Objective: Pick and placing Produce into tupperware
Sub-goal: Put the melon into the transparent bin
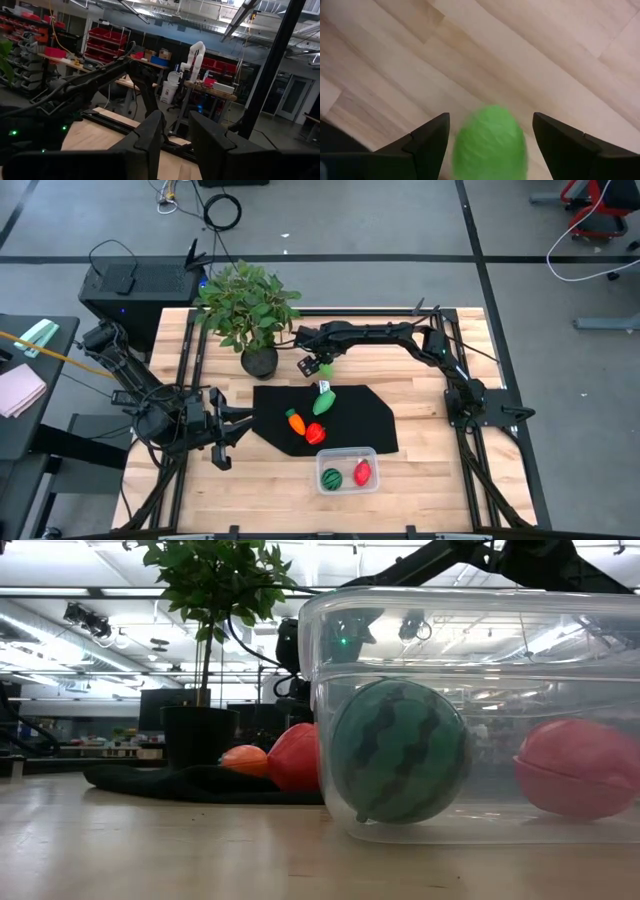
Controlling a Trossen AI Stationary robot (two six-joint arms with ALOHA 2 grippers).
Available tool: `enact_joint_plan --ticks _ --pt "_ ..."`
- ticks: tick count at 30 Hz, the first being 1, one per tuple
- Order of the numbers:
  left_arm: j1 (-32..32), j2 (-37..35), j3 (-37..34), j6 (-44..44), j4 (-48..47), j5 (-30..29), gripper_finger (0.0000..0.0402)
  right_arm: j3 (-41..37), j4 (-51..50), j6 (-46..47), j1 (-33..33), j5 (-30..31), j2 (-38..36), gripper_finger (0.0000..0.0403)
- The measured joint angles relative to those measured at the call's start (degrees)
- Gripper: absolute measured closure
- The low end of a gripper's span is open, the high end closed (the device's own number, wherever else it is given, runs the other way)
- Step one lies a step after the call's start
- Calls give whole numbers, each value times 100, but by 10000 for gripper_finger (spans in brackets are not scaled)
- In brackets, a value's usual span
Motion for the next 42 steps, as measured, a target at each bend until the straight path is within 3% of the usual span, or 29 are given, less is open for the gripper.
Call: enact_joint_plan --ticks 18,30,38,42 --pt "-1 0 0 17 -2 0 294 -59 -287 17 109 -26 0 117" --pt "-2 0 0 20 -2 0 294 -409 -183 -6 177 35 -28 193" --pt "-2 0 0 18 -7 2 294 -386 -312 -291 173 225 -84 164" --pt "0 0 0 20 -32 0 294 -387 -411 -388 137 368 -389 172"
